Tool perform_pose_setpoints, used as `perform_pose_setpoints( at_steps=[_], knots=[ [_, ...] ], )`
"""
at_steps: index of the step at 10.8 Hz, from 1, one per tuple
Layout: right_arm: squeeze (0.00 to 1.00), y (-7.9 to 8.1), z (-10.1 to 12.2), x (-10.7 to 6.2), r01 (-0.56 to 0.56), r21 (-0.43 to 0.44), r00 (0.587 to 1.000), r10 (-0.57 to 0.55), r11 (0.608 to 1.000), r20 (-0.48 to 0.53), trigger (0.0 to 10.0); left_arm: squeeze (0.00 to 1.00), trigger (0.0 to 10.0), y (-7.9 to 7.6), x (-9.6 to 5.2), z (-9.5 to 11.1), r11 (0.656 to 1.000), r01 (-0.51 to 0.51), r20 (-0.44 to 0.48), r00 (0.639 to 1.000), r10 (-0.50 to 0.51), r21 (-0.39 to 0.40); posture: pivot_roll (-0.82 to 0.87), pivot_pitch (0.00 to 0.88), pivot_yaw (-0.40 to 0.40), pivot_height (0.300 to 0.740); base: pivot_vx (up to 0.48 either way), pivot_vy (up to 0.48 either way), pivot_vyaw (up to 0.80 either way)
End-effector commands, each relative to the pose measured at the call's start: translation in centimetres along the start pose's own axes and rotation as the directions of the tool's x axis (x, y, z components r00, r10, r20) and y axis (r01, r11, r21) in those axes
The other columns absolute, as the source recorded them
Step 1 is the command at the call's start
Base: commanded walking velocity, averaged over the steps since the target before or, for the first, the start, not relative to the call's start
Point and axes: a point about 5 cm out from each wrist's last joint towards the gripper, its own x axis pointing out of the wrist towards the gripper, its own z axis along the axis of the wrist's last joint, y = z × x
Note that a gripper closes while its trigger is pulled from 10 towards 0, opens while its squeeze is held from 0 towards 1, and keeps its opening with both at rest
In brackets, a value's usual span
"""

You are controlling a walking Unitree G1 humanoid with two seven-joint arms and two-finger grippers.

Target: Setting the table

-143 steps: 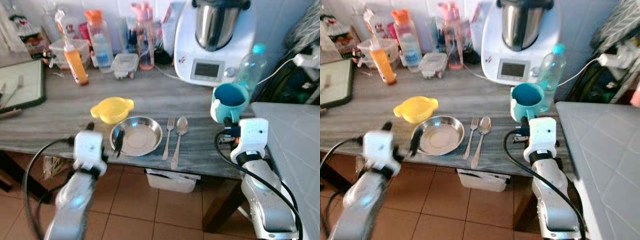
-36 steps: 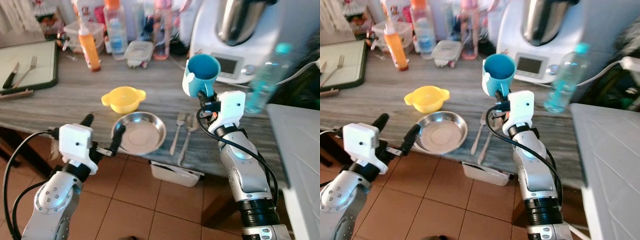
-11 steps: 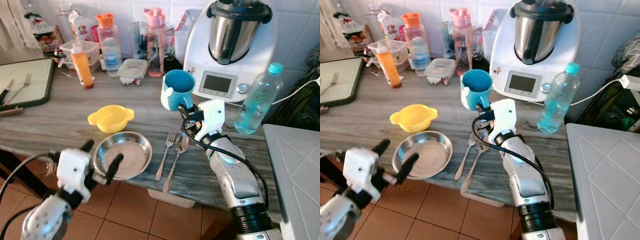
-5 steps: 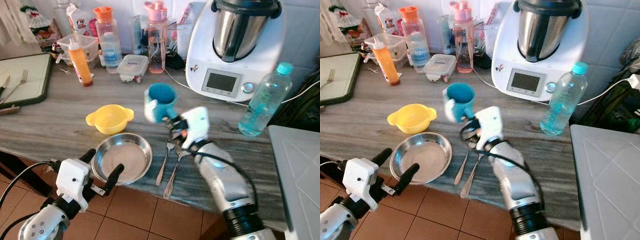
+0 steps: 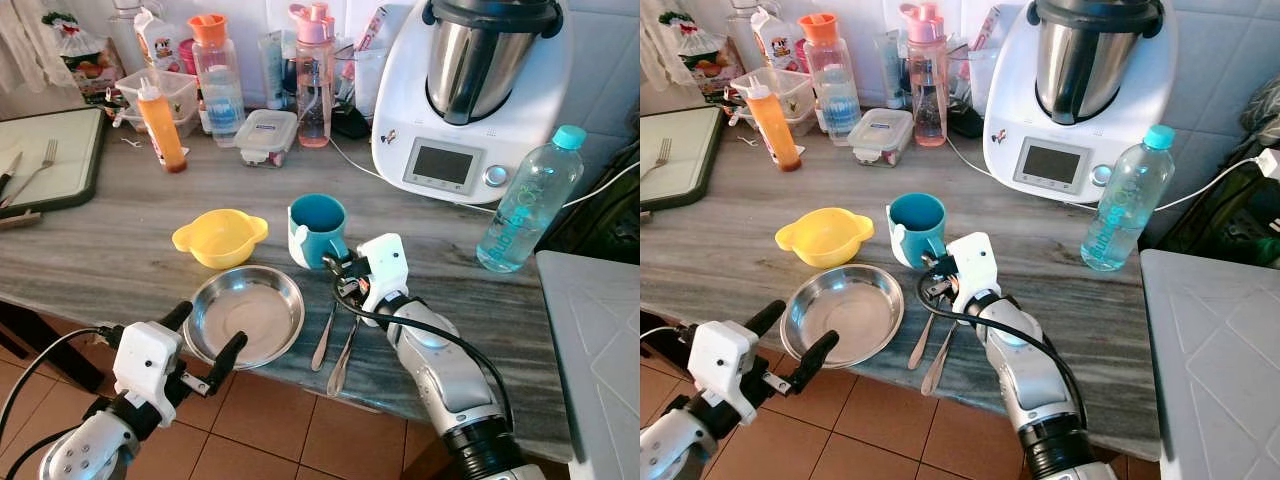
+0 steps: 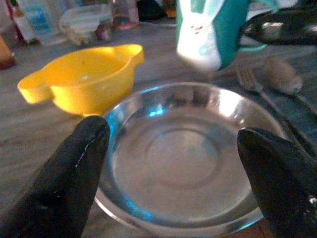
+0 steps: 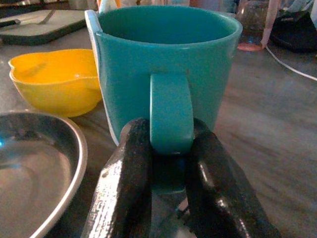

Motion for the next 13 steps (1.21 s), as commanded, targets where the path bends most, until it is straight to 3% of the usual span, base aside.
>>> perform_pose_setpoints(
  at_steps=[1, 2, 7, 13],
  knots=[
    [0.00, 0.1, -0.5, -0.1, -0.011, -0.004, 1.000, 0.011, 1.000, -0.017, 10.0, 0.00, 10.0, 0.1, 0.1, -0.4, 1.000, 0.004, -0.007, 1.000, -0.004, 0.008, 0.17, 0.080, 0.010, 0.740, 0.000, 0.000, 0.00],
    [1.00, 0.2, -0.9, -0.3, -0.016, -0.011, 1.000, 0.015, 1.000, -0.027, 10.0, 0.00, 10.0, 0.3, 0.1, -0.9, 1.000, 0.002, -0.012, 1.000, -0.002, 0.005, 0.18, 0.079, 0.009, 0.740, 0.000, 0.000, 0.00],
    [1.00, 0.5, -1.6, -0.6, -0.036, -0.028, 0.998, 0.034, 0.999, -0.044, 10.0, 0.00, 10.0, 0.4, 0.0, -2.4, 1.000, 0.000, -0.012, 1.000, 0.000, 0.005, 0.18, 0.075, 0.012, 0.740, 0.000, 0.000, 0.00],
    [1.00, 0.0, 0.1, -0.8, -0.013, -0.052, 1.000, 0.014, 0.999, 0.026, 10.0, 0.00, 10.0, 0.0, 0.3, -0.8, 1.000, 0.006, 0.025, 1.000, -0.007, 0.020, 0.17, 0.073, 0.017, 0.740, 0.000, 0.000, 0.00]
  ],
)
